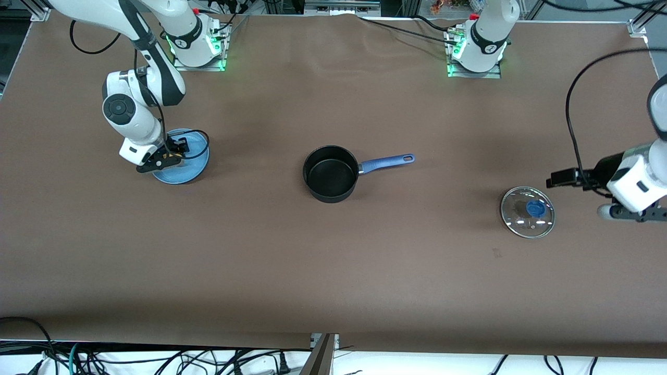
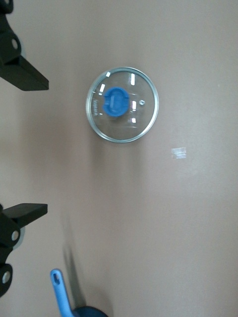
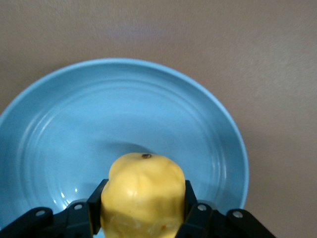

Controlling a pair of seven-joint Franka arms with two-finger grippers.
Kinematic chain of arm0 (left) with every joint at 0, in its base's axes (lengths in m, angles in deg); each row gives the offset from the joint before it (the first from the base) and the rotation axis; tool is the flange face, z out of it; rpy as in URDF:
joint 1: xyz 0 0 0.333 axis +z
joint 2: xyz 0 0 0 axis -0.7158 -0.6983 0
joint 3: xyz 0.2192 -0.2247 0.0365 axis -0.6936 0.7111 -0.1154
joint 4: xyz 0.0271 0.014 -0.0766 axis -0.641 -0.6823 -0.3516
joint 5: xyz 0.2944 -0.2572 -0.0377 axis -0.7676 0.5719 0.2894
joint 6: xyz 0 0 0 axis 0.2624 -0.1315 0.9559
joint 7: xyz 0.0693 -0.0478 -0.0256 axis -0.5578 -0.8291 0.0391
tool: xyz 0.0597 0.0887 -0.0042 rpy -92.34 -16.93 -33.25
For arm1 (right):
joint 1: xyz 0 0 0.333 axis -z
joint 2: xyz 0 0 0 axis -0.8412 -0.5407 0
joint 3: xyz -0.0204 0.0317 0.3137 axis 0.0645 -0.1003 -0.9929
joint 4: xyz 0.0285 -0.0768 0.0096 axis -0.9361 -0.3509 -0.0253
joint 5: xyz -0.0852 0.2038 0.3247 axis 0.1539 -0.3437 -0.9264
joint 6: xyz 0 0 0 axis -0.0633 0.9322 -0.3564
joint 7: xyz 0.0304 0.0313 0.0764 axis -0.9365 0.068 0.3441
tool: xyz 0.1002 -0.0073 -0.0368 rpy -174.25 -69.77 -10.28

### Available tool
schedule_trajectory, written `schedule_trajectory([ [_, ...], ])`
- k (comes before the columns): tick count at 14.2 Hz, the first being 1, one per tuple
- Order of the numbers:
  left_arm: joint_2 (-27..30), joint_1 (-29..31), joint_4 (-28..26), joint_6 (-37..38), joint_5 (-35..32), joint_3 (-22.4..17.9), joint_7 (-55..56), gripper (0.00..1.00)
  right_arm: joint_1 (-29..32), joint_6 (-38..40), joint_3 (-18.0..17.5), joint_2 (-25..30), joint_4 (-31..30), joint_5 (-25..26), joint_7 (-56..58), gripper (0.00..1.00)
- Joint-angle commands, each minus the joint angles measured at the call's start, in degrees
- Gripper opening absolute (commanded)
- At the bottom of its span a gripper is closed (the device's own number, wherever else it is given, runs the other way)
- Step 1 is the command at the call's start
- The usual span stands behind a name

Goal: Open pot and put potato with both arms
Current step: 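Set the lid on the table and open the left gripper, then grasp the yellow potato on the blue plate with the right gripper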

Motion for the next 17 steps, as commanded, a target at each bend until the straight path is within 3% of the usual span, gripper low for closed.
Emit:
schedule_trajectory([
  [1,2.4,0.6,3.6,5.8,-5.1,3.9,5.0,1.0,0.2,8.1,-1.5,3.8,2.9,0.6,-0.4,0.25],
  [5,2.8,0.7,3.8,6.8,-6.5,3.8,4.8,1.0,0.0,25.9,-7.5,3.9,15.2,-0.6,-5.1,0.25],
  [7,2.6,0.5,3.8,6.8,-6.5,3.7,4.7,1.0,-0.1,35.5,-11.7,2.3,23.4,-6.6,-8.5,0.24],
  [9,2.5,0.4,3.9,6.8,-6.3,3.8,4.7,1.0,-1.8,41.5,-12.6,0.3,30.5,-11.2,-11.1,0.25],
  [13,2.5,-0.2,4.0,6.8,-6.3,3.7,4.7,1.0,-8.3,43.5,-12.7,-5.5,41.8,-22.4,-23.3,0.25],
  [17,2.5,-0.4,4.1,6.8,-6.3,3.9,4.8,1.0,-17.4,42.5,-12.6,-16.4,55.2,-24.5,-41.3,0.25],
])
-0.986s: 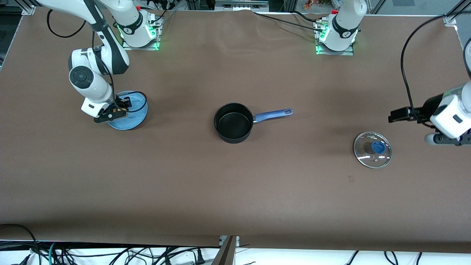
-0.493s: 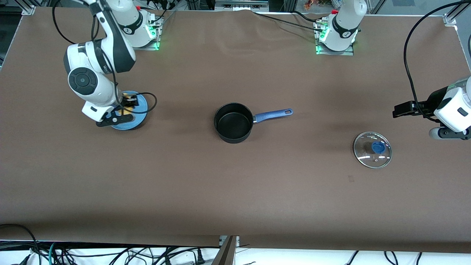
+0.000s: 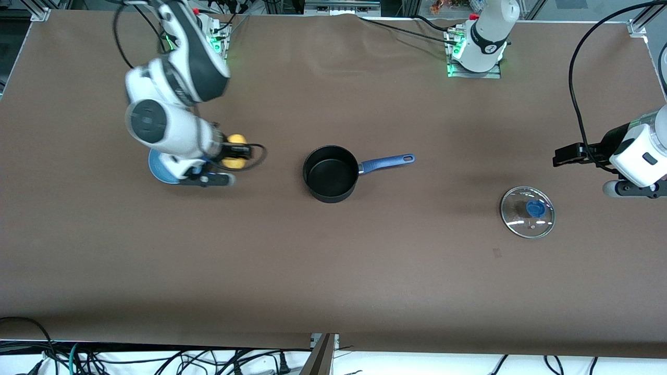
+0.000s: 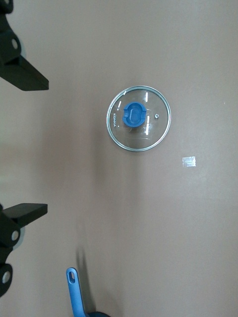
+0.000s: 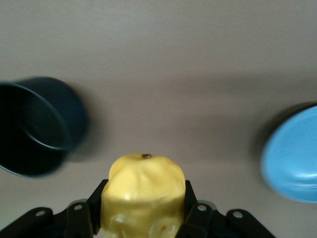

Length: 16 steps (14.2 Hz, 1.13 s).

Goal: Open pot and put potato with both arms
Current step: 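Carry the potato with the right gripper over the saucepan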

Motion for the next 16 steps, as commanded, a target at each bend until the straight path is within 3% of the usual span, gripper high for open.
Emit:
schedule_trajectory([
  [1,-0.2,-0.3,0.9,0.8,-0.9,-0.1,0.2,1.0,-6.2,0.3,0.4,-9.7,11.7,-0.8,-11.1,0.25],
  [8,-1.1,-0.4,3.2,0.9,-0.9,-0.1,0.2,1.0,-16.3,-18.7,0.6,-18.9,13.3,0.2,-25.2,0.25],
  [11,-1.1,-0.4,3.2,0.9,-1.0,-0.1,0.2,1.0,-17.4,-20.1,0.7,-21.5,13.1,4.5,-25.7,0.25],
  [16,-1.1,-0.4,3.2,0.9,-1.0,-0.1,0.2,1.0,-18.5,-22.8,0.8,-24.8,12.9,6.1,-25.7,0.25],
])
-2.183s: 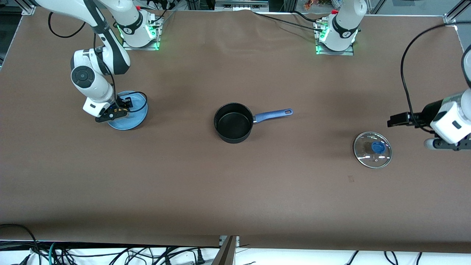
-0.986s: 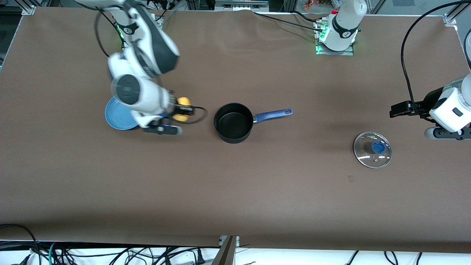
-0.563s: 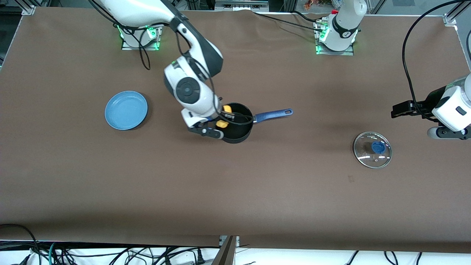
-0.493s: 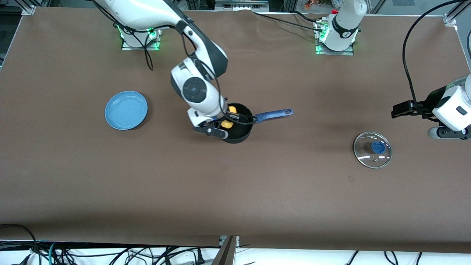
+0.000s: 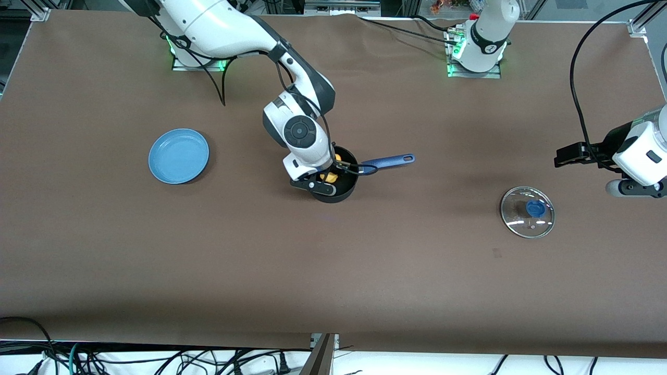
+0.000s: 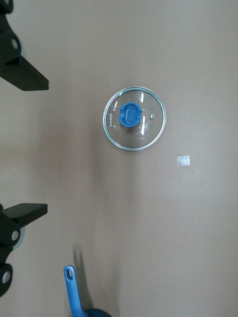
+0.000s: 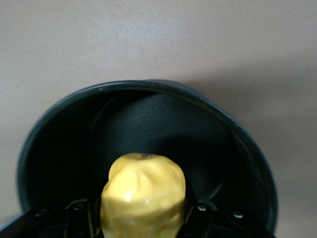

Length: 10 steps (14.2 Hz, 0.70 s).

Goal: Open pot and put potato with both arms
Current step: 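Carry the potato with the right gripper over the saucepan, then lower the potato into the saucepan and open the right gripper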

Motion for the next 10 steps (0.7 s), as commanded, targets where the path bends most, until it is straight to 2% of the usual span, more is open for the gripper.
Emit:
schedule_trajectory([
  [1,-1.0,-0.4,2.0,0.9,-0.9,-0.2,0.2,1.0,-1.1,-0.4,0.6,-2.0,1.6,1.7,-1.0,0.25],
  [4,-1.0,-0.3,2.0,0.9,-0.9,-0.2,0.1,1.0,-1.1,-0.4,0.6,-3.0,1.4,1.9,-1.0,0.25],
  [5,-1.0,-0.4,2.0,0.9,-0.9,-0.2,0.2,1.0,-1.1,-0.4,0.6,-2.9,1.4,1.9,-1.0,0.31],
  [6,-1.0,-0.4,2.0,0.9,-1.0,-0.2,0.2,1.0,-1.1,-0.2,0.6,-2.9,1.4,1.9,-1.0,0.56],
  [7,-1.0,-0.4,2.0,0.9,-0.9,-0.2,0.2,1.0,-1.1,-0.2,0.6,-2.7,1.4,1.8,-1.0,0.97],
  [10,-1.1,-0.4,2.0,0.9,-0.9,-0.2,0.2,1.0,-0.8,0.3,0.6,-1.5,1.9,1.8,-0.6,1.0],
])
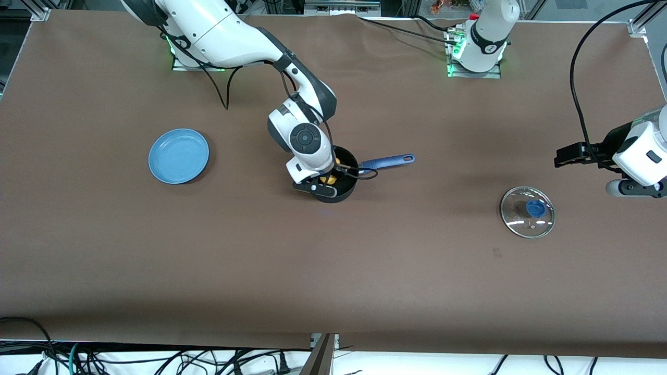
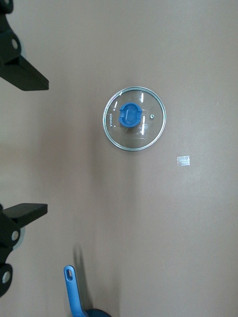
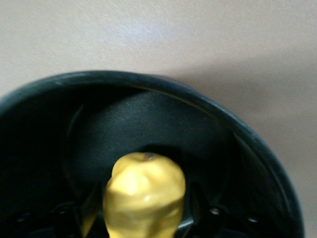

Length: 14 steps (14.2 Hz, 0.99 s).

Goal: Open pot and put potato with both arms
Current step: 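Lower the potato into the saucepan and open the right gripper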

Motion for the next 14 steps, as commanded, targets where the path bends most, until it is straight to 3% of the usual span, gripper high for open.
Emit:
schedule_trajectory([
  [1,-1.1,-0.4,2.0,0.9,-0.9,-0.2,0.2,1.0,-0.4,1.4,0.5,1.7,1.1,0.8,-0.5,1.0],
  [6,-1.1,-0.3,2.0,0.9,-0.9,-0.2,0.1,1.0,1.5,8.8,1.8,9.3,1.2,0.1,0.3,1.0],
  [11,-1.1,-0.3,2.0,0.9,-0.9,-0.2,0.2,1.0,8.8,19.8,2.4,20.1,1.2,0.9,4.3,1.0],
  [14,-1.1,-0.3,2.0,0.9,-0.7,-0.2,0.2,1.0,9.9,27.0,8.8,25.7,1.2,0.8,16.8,1.0],
])
